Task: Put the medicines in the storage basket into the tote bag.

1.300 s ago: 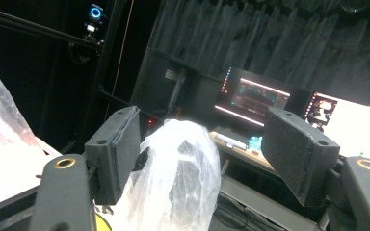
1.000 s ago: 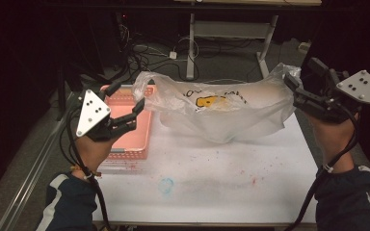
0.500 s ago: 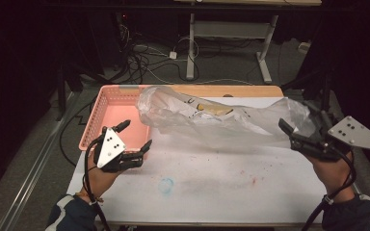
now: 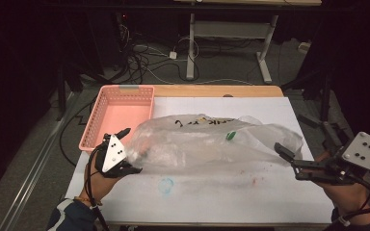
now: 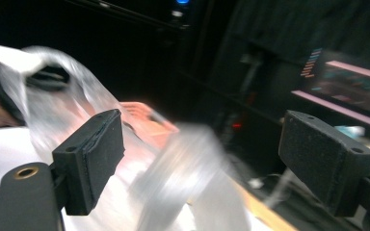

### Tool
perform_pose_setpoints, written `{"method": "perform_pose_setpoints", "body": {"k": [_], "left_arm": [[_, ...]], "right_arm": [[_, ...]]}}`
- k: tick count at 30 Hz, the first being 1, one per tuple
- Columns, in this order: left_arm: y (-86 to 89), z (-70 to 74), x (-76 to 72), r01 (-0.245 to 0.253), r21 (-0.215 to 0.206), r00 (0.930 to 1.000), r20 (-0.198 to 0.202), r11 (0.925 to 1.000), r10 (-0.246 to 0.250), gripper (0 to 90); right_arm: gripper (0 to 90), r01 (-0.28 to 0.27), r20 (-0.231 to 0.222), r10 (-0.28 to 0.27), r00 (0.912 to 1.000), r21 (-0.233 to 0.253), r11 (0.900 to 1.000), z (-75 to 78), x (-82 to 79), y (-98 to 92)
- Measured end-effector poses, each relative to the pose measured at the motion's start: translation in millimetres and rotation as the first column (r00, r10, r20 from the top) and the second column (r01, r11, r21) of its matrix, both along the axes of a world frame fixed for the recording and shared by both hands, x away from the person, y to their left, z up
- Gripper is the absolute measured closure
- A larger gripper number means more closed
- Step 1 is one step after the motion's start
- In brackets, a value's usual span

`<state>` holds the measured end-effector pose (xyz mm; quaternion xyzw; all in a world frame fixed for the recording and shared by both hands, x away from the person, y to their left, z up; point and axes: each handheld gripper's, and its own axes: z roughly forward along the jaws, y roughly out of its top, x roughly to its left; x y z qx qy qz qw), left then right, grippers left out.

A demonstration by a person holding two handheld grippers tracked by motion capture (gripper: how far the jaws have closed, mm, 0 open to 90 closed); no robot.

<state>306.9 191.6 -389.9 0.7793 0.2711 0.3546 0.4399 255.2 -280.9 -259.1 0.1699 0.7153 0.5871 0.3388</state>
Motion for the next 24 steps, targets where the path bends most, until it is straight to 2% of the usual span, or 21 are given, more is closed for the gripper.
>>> {"method": "perform_pose_setpoints", "body": {"k": [1, 2, 3, 4, 8, 10, 11, 12, 16, 18, 21, 24], "left_arm": [[0.2, -0.3, -0.2, -0.001, -0.003, 1.0000, -0.001, 1.0000, 0.001, 16.5], [0.7, -0.6, -0.6, -0.002, -0.004, 1.0000, 0.000, 1.0000, 0.002, 16.5], [1.4, -1.1, -0.9, -0.001, -0.008, 1.0000, 0.001, 1.0000, 0.001, 16.5], [2.5, -1.7, -1.1, -0.003, -0.003, 1.0000, -0.001, 1.0000, 0.003, 16.5], [12.1, -6.7, 0.3, -0.029, 0.005, 0.9995, -0.010, 0.9996, 0.029, 16.6], [18.3, -10.6, 2.8, -0.046, -0.010, 0.9987, -0.024, 0.9989, 0.045, 16.7], [20.0, -12.6, 3.8, -0.049, -0.015, 0.9984, -0.030, 0.9987, 0.048, 16.7], [20.3, -14.2, 5.3, -0.051, -0.004, 0.9985, -0.022, 0.9987, 0.051, 16.7], [14.9, -19.4, 4.4, -0.040, 0.018, 0.9985, -0.037, 0.9991, 0.040, 16.6], [13.6, -20.9, 4.5, -0.037, 0.018, 0.9986, -0.037, 0.9991, 0.038, 16.3], [13.1, -24.0, 3.5, -0.037, 0.024, 0.9988, -0.032, 0.9990, 0.038, 16.4], [13.3, -28.7, 3.0, -0.035, 0.033, 0.9988, -0.033, 0.9988, 0.037, 16.4]], "right_arm": [[16.3, -0.021, -0.026, 0.021, 0.9994, 0.003, 1.000, 0.7, 1.5, 4.5], [16.7, -0.008, -0.016, 0.007, 0.9998, -0.009, 1.000, 0.5, 2.6, 9.0], [17.2, 0.022, 0.007, -0.022, 0.9997, -0.028, 0.999, -0.5, 4.7, 12.2], [18.3, 0.039, 0.009, -0.039, 0.9992, -0.033, 0.999, -1.9, 9.0, 13.1], [21.3, 0.101, -0.010, -0.101, 0.9948, -0.023, 0.995, -14.9, 27.6, 5.7], [21.8, 0.159, 0.023, -0.158, 0.9872, -0.060, 0.985, -25.4, 34.1, 3.3], [22.1, 0.172, 0.014, -0.172, 0.9851, -0.057, 0.983, -31.2, 38.1, 1.2], [22.1, 0.171, -0.001, -0.171, 0.9852, -0.057, 0.984, -36.9, 43.5, -1.6], [22.0, 0.203, -0.044, -0.206, 0.9776, -0.059, 0.977, -59.5, 58.6, -11.3], [21.3, 0.211, -0.048, -0.214, 0.9756, -0.068, 0.975, -66.8, 61.6, -13.8], [20.6, 0.214, -0.076, -0.220, 0.9725, -0.082, 0.973, -78.9, 66.2, -17.6], [20.5, 0.224, -0.081, -0.231, 0.9696, -0.086, 0.971, -89.8, 68.5, -22.1]]}}
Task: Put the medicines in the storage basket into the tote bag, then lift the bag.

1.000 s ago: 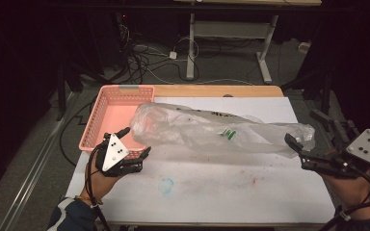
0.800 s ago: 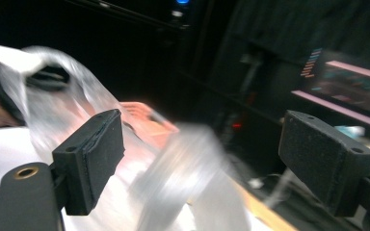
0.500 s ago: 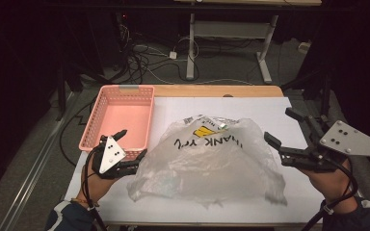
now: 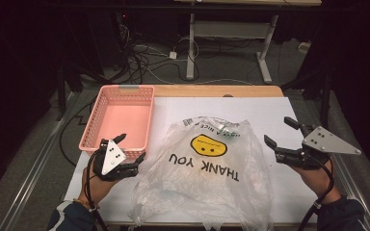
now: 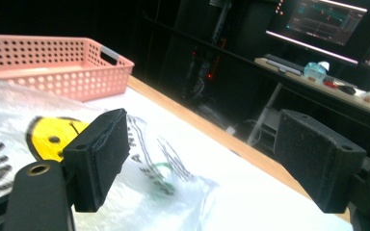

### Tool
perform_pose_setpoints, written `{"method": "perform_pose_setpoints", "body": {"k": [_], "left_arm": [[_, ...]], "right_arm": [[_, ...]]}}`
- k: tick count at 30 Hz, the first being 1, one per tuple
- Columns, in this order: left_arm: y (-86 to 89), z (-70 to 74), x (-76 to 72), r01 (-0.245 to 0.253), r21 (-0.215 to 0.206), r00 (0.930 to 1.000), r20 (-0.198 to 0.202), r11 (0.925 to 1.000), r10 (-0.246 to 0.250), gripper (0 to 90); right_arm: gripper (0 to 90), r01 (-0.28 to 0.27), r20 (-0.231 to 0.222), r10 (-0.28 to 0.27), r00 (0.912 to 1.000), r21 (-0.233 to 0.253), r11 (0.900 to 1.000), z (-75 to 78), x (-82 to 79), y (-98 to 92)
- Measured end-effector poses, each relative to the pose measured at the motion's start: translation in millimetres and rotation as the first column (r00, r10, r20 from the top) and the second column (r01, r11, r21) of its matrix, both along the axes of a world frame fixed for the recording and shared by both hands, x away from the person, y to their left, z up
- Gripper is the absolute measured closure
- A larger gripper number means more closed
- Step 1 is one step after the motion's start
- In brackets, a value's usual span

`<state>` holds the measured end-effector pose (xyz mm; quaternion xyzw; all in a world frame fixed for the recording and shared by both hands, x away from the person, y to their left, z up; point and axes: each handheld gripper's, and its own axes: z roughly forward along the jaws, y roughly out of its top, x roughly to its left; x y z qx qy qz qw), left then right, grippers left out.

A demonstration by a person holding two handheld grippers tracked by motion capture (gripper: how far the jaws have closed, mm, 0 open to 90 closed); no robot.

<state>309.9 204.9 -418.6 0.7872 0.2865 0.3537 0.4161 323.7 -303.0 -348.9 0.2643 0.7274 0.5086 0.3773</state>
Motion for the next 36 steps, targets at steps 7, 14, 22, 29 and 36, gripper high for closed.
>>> {"method": "perform_pose_setpoints", "body": {"k": [7, 14, 22, 29, 36], "left_arm": [[1.9, -11.2, -3.2, 0.006, 0.015, 0.9999, -0.010, 0.9999, -0.005, 16.3], [2.1, -24.5, -6.1, 0.005, 0.046, 0.9990, -0.044, 0.9989, -0.003, 16.2], [6.4, -36.5, -8.2, -0.005, 0.061, 0.9987, -0.051, 0.9981, 0.008, 14.8], [5.6, -32.0, -12.8, 0.005, 0.047, 0.9994, -0.034, 0.9989, -0.003, 14.8], [3.5, -28.6, -14.8, 0.019, 0.029, 0.9996, -0.024, 0.9994, -0.018, 14.8]], "right_arm": [[19.0, 0.007, -0.016, -0.007, 0.9998, -0.010, 1.000, -24.2, -1.6, -10.4], [18.9, 0.044, -0.054, -0.045, 0.9975, -0.024, 0.999, -62.0, -6.1, -25.9], [19.0, 0.032, -0.122, -0.039, 0.9917, -0.061, 0.998, -98.5, -13.0, -28.4], [19.3, 0.023, -0.121, -0.032, 0.9921, -0.082, 0.996, -107.7, -14.8, -26.8], [19.4, 0.015, -0.086, -0.020, 0.9961, -0.059, 0.998, -100.1, -19.9, -25.9]]}}
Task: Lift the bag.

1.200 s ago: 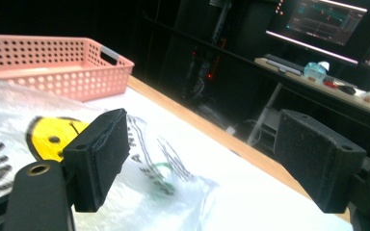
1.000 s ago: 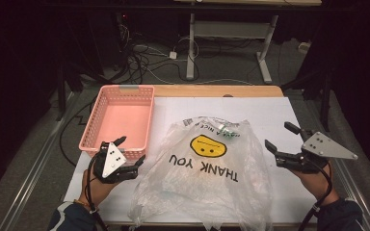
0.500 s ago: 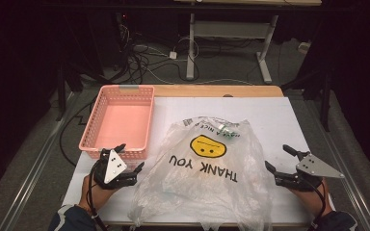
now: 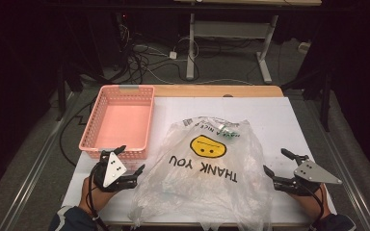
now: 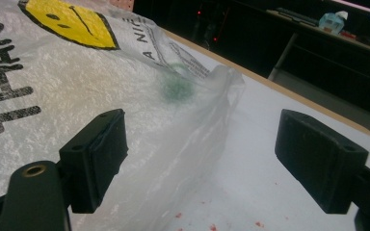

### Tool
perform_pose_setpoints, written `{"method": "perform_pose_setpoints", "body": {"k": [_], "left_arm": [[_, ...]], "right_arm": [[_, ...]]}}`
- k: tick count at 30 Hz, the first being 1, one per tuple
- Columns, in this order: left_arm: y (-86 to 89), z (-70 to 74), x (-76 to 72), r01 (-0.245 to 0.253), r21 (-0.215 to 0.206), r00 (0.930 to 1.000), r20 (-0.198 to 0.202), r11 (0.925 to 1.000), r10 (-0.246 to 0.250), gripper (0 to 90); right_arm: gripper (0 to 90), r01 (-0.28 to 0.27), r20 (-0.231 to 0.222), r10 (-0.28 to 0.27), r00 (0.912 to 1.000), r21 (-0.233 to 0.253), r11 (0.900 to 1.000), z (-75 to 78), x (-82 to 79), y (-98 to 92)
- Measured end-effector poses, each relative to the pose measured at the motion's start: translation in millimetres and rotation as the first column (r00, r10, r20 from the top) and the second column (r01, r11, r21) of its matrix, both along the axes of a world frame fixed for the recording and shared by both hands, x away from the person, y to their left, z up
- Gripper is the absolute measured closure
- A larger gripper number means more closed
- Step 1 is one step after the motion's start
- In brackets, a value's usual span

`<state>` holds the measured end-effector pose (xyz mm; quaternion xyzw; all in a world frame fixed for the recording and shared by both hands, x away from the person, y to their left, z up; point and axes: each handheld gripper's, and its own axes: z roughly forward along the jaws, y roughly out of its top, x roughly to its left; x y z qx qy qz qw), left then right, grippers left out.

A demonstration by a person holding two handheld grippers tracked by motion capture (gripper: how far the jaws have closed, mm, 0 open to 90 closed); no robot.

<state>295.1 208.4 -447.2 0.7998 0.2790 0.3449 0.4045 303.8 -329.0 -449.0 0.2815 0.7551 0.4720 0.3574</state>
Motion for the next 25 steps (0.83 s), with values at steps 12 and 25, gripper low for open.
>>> {"method": "perform_pose_setpoints", "body": {"k": [12, 25], "left_arm": [[-2.8, 0.9, -1.6, 0.018, 0.010, 0.9998, 0.002, 0.9998, -0.018, 14.8], [-2.0, 2.7, -0.4, 0.001, 0.005, 1.0000, 0.001, 1.0000, -0.001, 14.8]], "right_arm": [[19.4, -0.008, 0.007, 0.008, 0.9999, 0.003, 1.000, 4.5, -4.7, 1.7], [19.4, -0.008, 0.000, 0.008, 1.0000, 0.009, 1.000, 4.6, -2.2, 1.3]]}}
